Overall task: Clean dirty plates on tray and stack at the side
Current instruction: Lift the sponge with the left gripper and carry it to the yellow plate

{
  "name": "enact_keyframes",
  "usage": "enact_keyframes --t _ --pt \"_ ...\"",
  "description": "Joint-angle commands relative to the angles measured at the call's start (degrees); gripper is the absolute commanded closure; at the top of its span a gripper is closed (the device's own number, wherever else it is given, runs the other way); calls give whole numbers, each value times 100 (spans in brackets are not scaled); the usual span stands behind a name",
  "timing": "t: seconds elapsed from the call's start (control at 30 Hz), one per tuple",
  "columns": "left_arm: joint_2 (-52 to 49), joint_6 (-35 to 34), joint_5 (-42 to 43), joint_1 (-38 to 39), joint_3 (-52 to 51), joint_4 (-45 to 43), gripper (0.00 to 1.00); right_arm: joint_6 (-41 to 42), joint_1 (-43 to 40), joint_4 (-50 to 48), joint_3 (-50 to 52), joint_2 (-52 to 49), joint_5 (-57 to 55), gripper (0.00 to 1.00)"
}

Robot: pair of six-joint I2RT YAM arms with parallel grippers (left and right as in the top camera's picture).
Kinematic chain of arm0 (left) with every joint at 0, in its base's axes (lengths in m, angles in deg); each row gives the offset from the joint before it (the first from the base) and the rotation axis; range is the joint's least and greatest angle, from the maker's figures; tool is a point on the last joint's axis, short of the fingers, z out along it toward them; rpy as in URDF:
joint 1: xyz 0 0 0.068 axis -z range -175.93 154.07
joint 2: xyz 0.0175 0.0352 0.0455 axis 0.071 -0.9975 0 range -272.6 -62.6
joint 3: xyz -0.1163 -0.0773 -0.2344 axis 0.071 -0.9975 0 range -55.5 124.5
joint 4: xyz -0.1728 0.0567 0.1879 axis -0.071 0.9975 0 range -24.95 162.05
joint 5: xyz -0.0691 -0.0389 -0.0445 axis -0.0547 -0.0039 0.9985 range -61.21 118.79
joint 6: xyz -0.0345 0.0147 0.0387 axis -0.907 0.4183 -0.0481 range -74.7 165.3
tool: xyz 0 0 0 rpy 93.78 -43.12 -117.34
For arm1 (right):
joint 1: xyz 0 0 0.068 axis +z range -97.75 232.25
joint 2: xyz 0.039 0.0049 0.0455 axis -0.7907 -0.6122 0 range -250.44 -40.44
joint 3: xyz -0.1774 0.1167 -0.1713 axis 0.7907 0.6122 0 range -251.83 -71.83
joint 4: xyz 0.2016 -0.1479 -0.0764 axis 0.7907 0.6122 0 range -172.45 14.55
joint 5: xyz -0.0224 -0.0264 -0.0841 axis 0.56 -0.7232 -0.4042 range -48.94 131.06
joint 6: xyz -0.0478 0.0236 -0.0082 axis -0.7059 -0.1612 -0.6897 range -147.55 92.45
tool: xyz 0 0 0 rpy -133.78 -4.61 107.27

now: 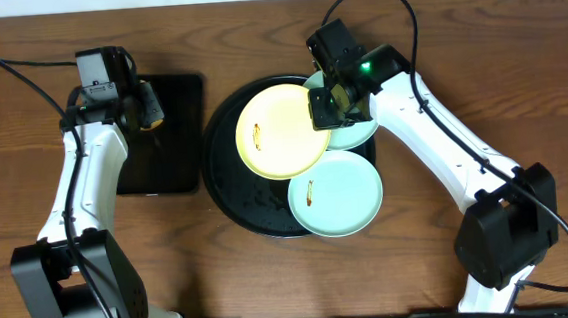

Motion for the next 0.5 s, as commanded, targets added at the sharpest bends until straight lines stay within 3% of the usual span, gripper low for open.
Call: enact_keyframes --t 0.0,0.3,0.47 --pt "90 205 -205 -28 0 2 92 48 7 20 28 -66 2 99" --pt "-118 334 -92 -26 -22 212 93 50 7 55 37 -66 -22 99" --pt "160 334 970 -79 -22 -136 93 199 7 203 116 -72 -413 99"
